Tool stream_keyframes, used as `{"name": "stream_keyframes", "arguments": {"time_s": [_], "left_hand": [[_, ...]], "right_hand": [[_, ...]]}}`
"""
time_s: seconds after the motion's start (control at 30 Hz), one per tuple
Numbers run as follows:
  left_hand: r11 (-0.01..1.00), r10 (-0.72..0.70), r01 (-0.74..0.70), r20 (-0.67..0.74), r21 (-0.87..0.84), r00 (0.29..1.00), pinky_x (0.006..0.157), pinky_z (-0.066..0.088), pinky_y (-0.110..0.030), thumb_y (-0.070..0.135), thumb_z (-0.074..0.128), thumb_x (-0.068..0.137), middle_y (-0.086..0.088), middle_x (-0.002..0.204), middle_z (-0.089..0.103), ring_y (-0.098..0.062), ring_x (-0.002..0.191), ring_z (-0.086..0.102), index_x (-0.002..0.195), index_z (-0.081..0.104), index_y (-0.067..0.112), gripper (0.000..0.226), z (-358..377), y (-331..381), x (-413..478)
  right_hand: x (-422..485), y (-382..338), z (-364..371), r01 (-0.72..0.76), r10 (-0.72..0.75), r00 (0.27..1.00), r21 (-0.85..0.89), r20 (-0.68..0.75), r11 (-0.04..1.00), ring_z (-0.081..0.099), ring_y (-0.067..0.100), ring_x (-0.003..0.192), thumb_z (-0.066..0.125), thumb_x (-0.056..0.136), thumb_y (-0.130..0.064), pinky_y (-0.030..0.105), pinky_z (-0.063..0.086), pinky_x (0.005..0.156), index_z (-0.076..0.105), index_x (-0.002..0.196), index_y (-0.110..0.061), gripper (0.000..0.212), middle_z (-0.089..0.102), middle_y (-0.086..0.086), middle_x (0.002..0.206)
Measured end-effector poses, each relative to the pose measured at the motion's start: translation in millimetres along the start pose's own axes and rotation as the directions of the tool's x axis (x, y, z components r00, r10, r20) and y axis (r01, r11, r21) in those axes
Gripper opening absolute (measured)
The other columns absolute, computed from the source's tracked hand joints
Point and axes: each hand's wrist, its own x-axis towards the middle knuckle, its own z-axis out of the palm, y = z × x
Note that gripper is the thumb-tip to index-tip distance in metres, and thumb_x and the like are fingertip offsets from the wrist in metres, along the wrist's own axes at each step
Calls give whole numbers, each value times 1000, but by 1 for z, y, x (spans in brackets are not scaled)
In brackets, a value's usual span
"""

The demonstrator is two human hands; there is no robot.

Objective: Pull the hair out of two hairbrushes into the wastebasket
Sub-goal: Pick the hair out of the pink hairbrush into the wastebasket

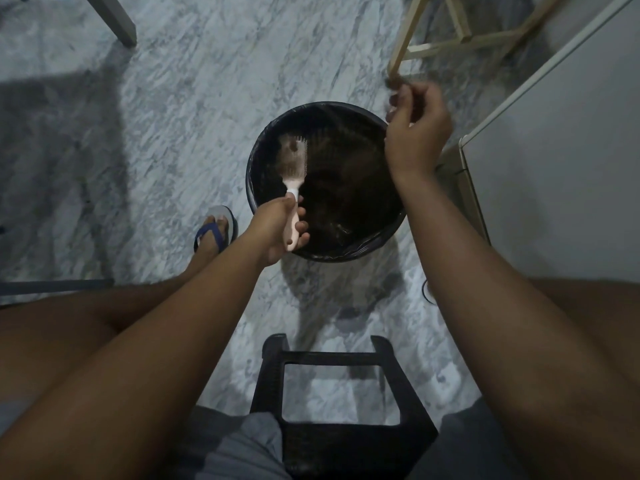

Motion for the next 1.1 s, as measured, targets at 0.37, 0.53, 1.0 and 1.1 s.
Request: {"name": "stream_keyframes", "arguments": {"time_s": [0.37,0.53,1.0,1.1], "left_hand": [[991,-19,51,242,-127,970,70,62,-37,20,46,105,-2,118,72,-16,91,75,127,61,16,27,-6,5,-10],[996,-1,25,265,-88,964,68,61,-36,19,45,105,1,123,72,-14,93,75,139,54,16,35,-8,7,-8],[1000,15,-17,164,8,986,63,59,-33,19,43,106,3,118,72,-11,75,69,132,56,13,30,-8,-2,-3],[994,27,-44,169,101,985,63,58,-35,20,44,106,2,121,72,-12,76,68,132,57,14,29,-6,-4,-2]], "right_hand": [[-26,3,10,-475,452,549,-183,703,861,62,16,110,56,98,-15,42,57,93,32,153,-18,60,54,4,141],[-32,2,10,-402,367,585,-133,723,906,69,15,83,64,96,-17,30,61,73,66,117,2,29,72,13,97],[-20,25,8,-315,399,858,-282,325,906,66,15,87,52,97,-20,37,56,85,62,90,-23,12,65,-5,90],[-34,21,14,-236,338,828,-270,447,934,64,11,92,58,96,-38,26,50,86,66,112,-15,29,66,-5,102]]}}
